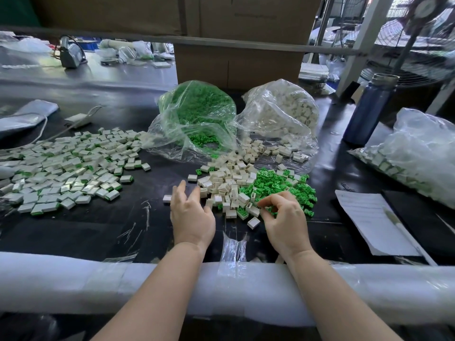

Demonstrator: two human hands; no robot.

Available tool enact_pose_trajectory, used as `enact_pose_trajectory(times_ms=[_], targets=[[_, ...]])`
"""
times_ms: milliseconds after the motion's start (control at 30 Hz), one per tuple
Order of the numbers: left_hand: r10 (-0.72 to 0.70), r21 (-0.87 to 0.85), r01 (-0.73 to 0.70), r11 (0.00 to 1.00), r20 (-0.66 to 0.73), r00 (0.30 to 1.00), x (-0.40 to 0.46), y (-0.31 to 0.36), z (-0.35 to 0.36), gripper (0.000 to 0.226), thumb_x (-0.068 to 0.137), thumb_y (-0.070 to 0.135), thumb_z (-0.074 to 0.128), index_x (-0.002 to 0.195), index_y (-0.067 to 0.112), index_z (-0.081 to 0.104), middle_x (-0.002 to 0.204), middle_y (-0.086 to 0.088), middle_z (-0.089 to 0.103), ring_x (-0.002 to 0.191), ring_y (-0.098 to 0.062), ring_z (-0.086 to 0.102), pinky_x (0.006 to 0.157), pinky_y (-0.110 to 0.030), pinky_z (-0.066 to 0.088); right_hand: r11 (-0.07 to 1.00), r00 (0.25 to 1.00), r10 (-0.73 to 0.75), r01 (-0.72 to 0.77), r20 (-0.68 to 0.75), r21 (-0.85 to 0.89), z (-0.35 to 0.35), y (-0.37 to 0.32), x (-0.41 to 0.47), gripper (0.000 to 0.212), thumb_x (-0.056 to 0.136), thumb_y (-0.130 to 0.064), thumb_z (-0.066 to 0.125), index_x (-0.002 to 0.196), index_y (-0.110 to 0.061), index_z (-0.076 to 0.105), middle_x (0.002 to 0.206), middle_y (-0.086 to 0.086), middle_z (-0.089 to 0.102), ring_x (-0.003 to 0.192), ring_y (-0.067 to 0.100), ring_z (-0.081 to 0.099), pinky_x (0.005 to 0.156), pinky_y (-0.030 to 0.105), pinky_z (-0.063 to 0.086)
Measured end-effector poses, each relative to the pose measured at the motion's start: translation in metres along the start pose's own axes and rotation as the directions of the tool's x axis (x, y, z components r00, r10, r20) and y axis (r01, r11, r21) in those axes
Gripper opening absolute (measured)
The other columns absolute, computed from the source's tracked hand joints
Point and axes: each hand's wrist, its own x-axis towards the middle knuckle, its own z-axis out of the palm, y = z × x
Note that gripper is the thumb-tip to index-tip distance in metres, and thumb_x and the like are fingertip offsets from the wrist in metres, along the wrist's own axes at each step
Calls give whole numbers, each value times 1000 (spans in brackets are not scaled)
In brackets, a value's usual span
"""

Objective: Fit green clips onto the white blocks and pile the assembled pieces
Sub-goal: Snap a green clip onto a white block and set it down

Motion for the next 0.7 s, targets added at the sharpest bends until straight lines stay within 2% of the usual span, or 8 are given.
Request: enact_pose_trajectory(times_ms=[100,233,333,400,567,633,700], targets=[[122,-17,-124,992,-65,990,-3,3,0,31,86,13,62,117,13,63,131,-10,40,123,-25,33,104,-29,24,996,996,-85,85,21,-27,2,-3,-1,5,82,-13,70,85,-10,71,84,-8,49,86,14,49,78,22,36],[248,83,-252,964,62,967,-7,5,4,34,87,20,60,121,25,61,130,-3,36,121,-21,31,106,-28,21,975,980,-182,190,80,-112,5,-6,-3,14,82,-16,69,96,-14,73,93,-2,53,96,19,51,89,34,41],[255,129,-271,954,125,959,-6,3,6,33,89,25,57,121,28,60,132,-1,35,121,-20,28,106,-29,22,948,966,-200,233,163,-218,8,-6,-3,24,88,-28,62,110,-23,69,107,0,53,105,18,45,92,30,33],[258,119,-271,955,111,960,-6,2,7,26,88,25,59,113,26,65,125,0,38,118,-19,31,103,-27,23,936,962,-198,243,188,-255,9,-6,-3,27,90,-33,57,114,-27,67,110,-1,52,107,18,43,91,29,30],[266,15,-266,964,40,963,-6,4,6,5,84,17,65,88,16,68,98,9,38,107,-17,38,86,-14,21,932,965,-202,241,166,-270,11,-5,-3,24,89,-29,60,110,-21,69,108,0,54,105,20,46,91,31,32],[262,-4,-262,965,27,965,-6,5,6,5,84,13,65,88,15,68,95,8,42,104,-19,41,81,-10,19,934,968,-194,232,161,-273,11,-5,-3,23,88,-28,60,108,-19,69,107,0,55,104,20,46,90,31,33],[268,7,-268,963,37,963,-6,4,7,12,86,13,63,96,17,68,100,4,47,105,-19,40,83,-10,21,935,968,-190,229,164,-270,11,-5,-3,24,89,-28,59,109,-20,68,107,0,54,105,20,46,90,31,33]])
